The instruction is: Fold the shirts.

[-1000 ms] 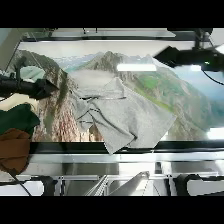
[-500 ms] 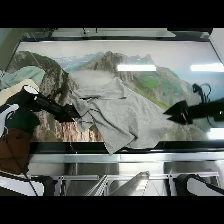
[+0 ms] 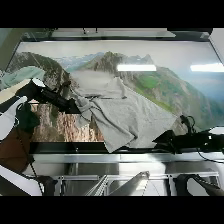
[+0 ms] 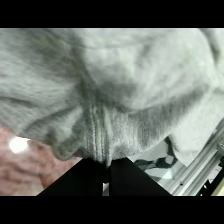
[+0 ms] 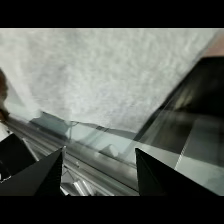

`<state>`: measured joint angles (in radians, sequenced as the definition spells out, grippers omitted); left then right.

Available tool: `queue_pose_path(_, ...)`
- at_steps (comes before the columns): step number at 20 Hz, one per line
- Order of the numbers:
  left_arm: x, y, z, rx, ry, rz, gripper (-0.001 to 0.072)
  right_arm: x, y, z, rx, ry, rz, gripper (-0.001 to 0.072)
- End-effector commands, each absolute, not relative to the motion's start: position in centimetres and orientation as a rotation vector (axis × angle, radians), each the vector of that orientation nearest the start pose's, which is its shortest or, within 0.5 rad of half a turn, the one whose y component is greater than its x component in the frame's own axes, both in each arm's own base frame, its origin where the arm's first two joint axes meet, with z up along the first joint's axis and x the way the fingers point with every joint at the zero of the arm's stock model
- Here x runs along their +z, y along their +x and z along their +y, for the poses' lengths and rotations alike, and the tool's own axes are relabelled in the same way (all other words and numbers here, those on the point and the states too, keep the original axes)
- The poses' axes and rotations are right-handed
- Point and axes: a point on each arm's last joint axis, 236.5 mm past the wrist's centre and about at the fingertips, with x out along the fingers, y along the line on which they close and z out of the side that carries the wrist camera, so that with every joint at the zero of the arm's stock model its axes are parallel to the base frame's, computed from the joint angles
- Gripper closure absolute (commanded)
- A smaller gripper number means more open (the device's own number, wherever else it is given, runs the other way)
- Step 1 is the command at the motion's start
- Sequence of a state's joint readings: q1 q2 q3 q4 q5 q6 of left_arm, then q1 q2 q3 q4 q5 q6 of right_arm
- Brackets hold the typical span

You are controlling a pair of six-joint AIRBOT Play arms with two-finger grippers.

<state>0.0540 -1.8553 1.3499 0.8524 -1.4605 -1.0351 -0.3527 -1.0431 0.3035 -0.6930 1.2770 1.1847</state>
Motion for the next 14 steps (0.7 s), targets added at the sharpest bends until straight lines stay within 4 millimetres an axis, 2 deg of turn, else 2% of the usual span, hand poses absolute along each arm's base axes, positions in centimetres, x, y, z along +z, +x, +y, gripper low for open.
queue_pose_path(1, -7.5, 36.9, -13.8, -0.854, -0.421, 1.651, 0.0698, -10.5, 17.8, 12.0, 0.277, 0.976, 1.534, 0.0215)
queue_pose_path(5, -7.0, 36.8, -13.8, -0.867, -0.419, 1.655, 0.0698, -11.6, 20.7, 11.9, 0.210, 0.948, 1.428, 0.0215)
queue_pose_path(7, -7.0, 36.8, -13.8, -0.868, -0.420, 1.655, 0.0697, -11.7, 21.8, 12.9, 0.213, 0.990, 1.398, 0.0216)
queue_pose_path(8, -7.0, 36.8, -13.8, -0.869, -0.419, 1.654, 0.0697, -11.2, 22.5, 14.0, 0.256, 1.027, 1.370, 0.0217)
queue_pose_path(9, -6.9, 36.9, -13.7, -0.869, -0.420, 1.652, 0.0697, -10.2, 23.6, 15.3, 0.323, 1.069, 1.314, 0.0277)
queue_pose_path(10, -6.8, 36.8, -13.6, -0.873, -0.431, 1.654, 0.0697, -8.8, 25.0, 16.5, 0.401, 1.102, 1.238, 0.0575)
queue_pose_path(11, -6.3, 36.5, -13.4, -0.885, -0.448, 1.660, 0.0698, -7.1, 26.5, 17.3, 0.470, 1.136, 1.147, 0.0695)
queue_pose_path(12, -5.6, 36.3, -13.0, -0.895, -0.456, 1.663, 0.0698, -5.6, 27.7, 17.7, 0.526, 1.137, 1.076, 0.0695)
queue_pose_path(14, -2.6, 36.4, -12.3, -0.916, -0.482, 1.606, 0.0698, -2.6, 29.5, 17.8, 0.619, 1.085, 1.002, 0.0696)
